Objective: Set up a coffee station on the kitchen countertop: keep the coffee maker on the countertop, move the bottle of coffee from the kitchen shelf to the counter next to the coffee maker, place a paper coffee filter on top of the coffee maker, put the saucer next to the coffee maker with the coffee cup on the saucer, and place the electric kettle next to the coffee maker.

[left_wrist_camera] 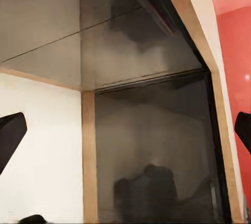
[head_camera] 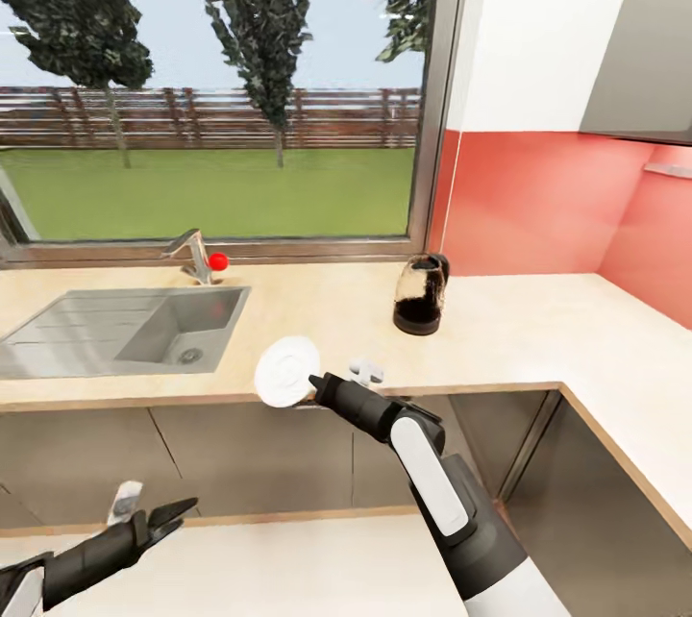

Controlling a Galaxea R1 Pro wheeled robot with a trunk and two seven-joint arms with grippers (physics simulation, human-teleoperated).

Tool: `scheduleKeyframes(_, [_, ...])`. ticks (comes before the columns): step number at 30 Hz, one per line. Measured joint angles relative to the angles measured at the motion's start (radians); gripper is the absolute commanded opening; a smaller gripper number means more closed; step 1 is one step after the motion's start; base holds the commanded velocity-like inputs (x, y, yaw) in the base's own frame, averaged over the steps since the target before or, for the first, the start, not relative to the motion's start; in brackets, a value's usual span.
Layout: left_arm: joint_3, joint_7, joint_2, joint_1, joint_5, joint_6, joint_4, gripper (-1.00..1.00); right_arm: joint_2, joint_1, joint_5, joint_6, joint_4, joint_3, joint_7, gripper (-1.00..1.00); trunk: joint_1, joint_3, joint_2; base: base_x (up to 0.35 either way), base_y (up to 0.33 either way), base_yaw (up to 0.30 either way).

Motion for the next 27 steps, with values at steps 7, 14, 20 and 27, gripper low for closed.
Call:
scheduleKeyframes(7, [0.010,-0.040,0.003,0.251,-0.068,-0.259,0.048,1.00,0.000,0.000,0.000,0.001,-0.001,0.000,0.000,-1.00,0.000,0.004,0.000,-0.275,-0.172,0.266])
scheduleKeyframes(14, [0.044,0.436,0.000,0.288,-0.173,-0.585,0.339,1.00,0.000,0.000,-0.003,0.003,-0.035,0.004,-0.001,-1.00,0.000,0.008,0.000,-0.101,-0.062,0.174])
scheduleKeyframes(20, [0.047,1.011,-0.078,0.286,-0.364,-0.613,0.396,1.00,0.000,0.000,-0.004,0.006,-0.069,0.007,-0.001,-1.00,0.000,0.008,0.000,-0.002,-0.001,0.007])
scheduleKeyframes(27, [0.049,1.159,-0.144,0.285,-0.459,-0.605,0.405,1.00,0.000,0.000,-0.008,0.038,-0.101,0.011,-0.001,-1.00,0.000,0.008,0.000,0.000,0.000,0.000])
